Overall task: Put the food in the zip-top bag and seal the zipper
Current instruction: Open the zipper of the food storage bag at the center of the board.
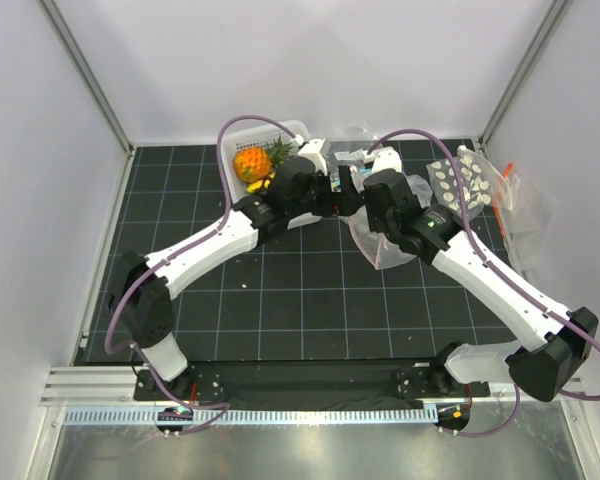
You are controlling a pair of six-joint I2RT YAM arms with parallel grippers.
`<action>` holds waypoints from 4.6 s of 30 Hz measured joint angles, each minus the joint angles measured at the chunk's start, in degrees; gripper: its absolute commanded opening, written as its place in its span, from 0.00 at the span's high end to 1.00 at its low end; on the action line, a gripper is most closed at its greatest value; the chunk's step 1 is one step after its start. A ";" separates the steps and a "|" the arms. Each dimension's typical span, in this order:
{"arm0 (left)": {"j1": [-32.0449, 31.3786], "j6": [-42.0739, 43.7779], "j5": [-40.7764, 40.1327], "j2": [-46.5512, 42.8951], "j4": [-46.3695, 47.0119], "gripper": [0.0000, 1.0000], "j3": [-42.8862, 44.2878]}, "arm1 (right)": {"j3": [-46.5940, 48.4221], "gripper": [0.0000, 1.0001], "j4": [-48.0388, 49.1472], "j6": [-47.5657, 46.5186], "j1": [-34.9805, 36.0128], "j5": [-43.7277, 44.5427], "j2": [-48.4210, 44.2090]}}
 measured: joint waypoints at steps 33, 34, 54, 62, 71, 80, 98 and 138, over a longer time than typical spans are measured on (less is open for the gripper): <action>3.06 4.90 7.74 4.09 16.59 1.00 -18.25 | 2.47 0.20 2.78 8.20 -18.03 -16.59 -0.09; 3.06 5.40 8.46 4.07 17.46 1.00 -18.58 | 2.47 0.16 2.91 9.29 -20.09 -17.79 1.05; 3.06 7.34 9.70 0.96 23.47 1.00 -21.79 | -16.39 0.72 16.68 20.90 -37.55 -34.18 5.57; 2.67 6.95 8.66 0.83 25.16 1.00 -24.22 | -17.68 0.73 20.17 24.22 -42.73 -36.02 6.38; 4.55 4.35 7.32 0.83 25.03 1.00 -24.28 | -18.86 0.26 20.61 23.06 -43.65 -31.01 1.11; 4.63 2.64 7.37 2.03 22.86 1.00 -18.78 | -16.57 0.21 17.57 15.58 -28.76 -25.88 -8.26; 4.50 -0.35 6.95 2.03 18.91 1.00 -15.67 | -4.96 0.27 10.86 11.69 1.70 -20.28 -7.72; 2.95 -1.46 0.70 1.51 12.11 1.00 -11.87 | 8.74 0.81 -6.40 13.64 12.17 13.86 10.64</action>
